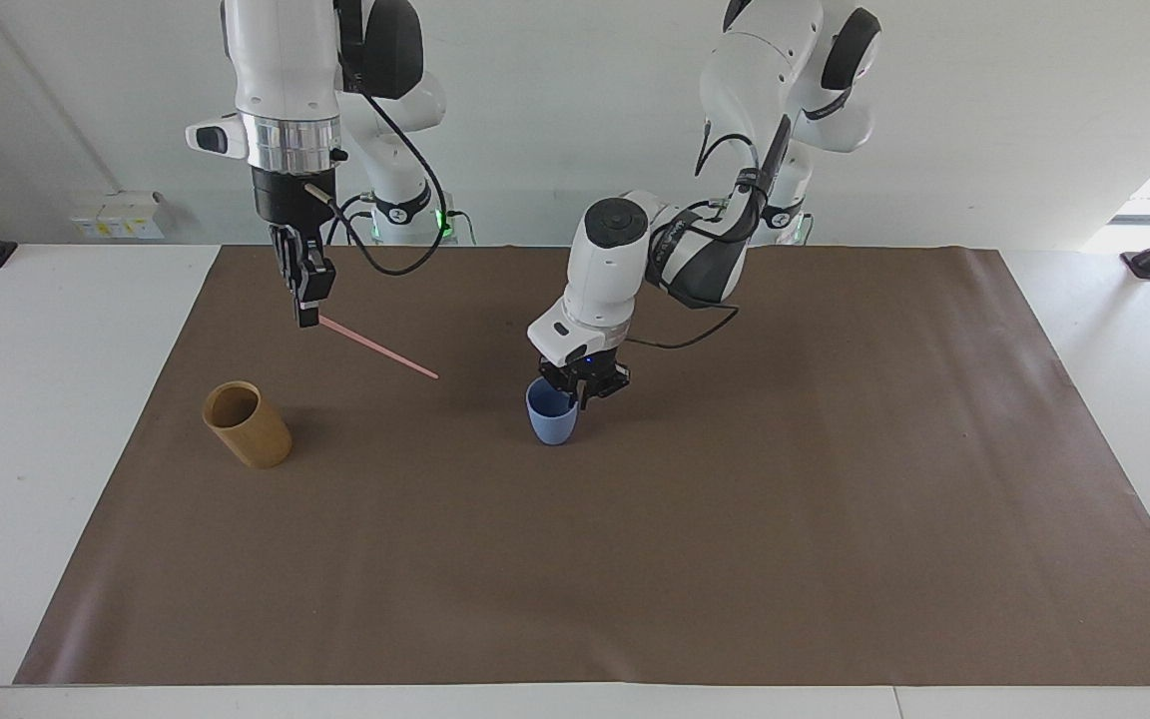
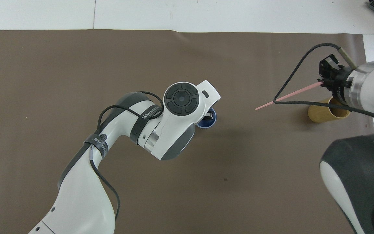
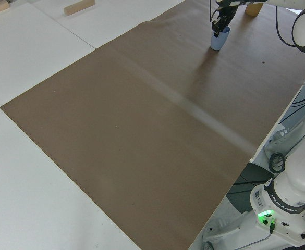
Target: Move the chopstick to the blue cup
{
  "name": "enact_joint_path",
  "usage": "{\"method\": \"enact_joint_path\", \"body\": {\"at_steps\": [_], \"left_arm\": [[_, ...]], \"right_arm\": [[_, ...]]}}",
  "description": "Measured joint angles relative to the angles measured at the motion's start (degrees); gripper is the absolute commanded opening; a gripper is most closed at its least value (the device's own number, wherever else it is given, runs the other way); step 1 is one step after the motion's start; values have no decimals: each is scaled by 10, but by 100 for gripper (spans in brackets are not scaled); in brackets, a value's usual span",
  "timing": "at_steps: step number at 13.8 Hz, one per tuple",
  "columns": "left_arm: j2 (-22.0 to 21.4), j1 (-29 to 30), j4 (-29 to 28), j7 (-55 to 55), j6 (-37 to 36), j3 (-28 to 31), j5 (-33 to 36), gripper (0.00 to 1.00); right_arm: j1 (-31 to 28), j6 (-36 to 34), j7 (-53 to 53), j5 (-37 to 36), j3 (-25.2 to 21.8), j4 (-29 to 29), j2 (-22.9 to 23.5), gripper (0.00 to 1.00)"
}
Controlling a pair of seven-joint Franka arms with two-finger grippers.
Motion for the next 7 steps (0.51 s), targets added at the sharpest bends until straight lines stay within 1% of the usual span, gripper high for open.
{"method": "enact_joint_path", "body": {"at_steps": [2, 4, 7], "left_arm": [[-1, 0, 3, -1, 0, 2, 0, 100], [-11, 3, 11, -1, -8, 8, 0, 100], [-52, 30, 17, 0, -46, 16, 0, 100]], "right_arm": [[8, 0, 47, 0, 0, -2, -2, 0], [16, -6, 94, 0, 1, -4, -3, 0], [30, -16, 128, 0, 2, -7, -4, 0]]}}
